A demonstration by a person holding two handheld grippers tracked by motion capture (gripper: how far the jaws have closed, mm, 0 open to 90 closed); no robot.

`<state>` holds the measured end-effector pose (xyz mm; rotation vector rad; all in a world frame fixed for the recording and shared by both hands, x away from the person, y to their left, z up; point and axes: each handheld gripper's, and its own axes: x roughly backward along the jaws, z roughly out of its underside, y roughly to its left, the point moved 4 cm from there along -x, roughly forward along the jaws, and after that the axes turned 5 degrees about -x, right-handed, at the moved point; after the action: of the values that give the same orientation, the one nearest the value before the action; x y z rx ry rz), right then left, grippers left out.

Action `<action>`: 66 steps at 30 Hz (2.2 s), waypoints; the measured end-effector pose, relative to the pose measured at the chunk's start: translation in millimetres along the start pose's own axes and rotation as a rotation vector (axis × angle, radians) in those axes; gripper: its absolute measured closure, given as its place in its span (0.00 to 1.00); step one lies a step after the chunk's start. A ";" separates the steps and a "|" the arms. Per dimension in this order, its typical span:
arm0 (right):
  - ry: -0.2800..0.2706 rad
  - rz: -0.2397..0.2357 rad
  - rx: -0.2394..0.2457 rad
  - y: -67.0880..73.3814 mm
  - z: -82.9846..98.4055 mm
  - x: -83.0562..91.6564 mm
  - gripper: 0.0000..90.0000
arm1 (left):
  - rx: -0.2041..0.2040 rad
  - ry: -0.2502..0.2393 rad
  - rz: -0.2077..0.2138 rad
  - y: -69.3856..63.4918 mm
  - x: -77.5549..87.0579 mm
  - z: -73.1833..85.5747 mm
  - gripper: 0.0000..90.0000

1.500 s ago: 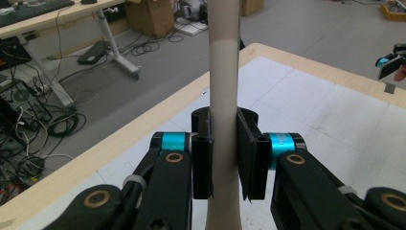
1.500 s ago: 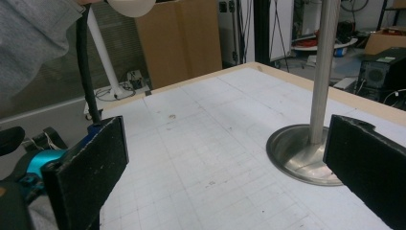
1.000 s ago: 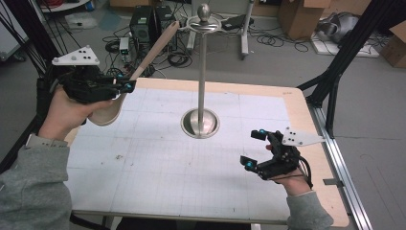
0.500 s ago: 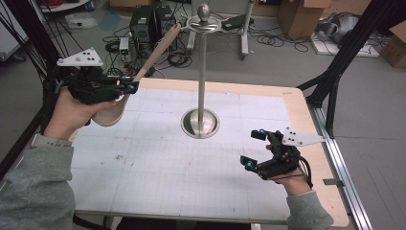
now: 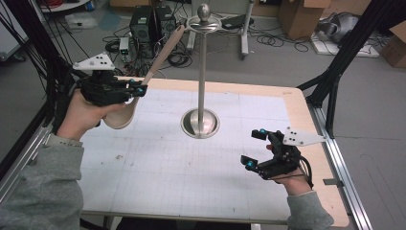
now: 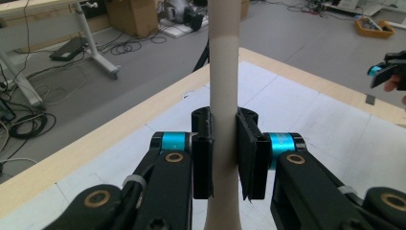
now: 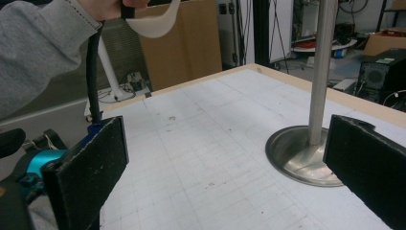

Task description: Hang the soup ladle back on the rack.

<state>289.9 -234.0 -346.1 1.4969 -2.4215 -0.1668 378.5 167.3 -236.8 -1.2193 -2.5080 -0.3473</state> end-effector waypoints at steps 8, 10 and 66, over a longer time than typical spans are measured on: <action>-0.006 0.001 0.000 -0.1 -0.6 0.4 0.00 | 0.000 0.031 -0.009 -2.8 -19.6 4.0 0.86; -0.006 0.000 0.002 0.1 -0.8 0.5 0.00 | -0.002 0.043 -0.018 -4.0 -24.6 4.7 0.86; -0.024 -0.012 0.022 2.9 -7.0 1.8 0.00 | 0.017 0.041 -0.103 -10.4 -93.6 -4.4 0.54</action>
<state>288.8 -233.9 -338.4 1.5272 -2.4415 -0.1625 425.3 92.7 -270.4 -1.0688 -2.5392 -0.3713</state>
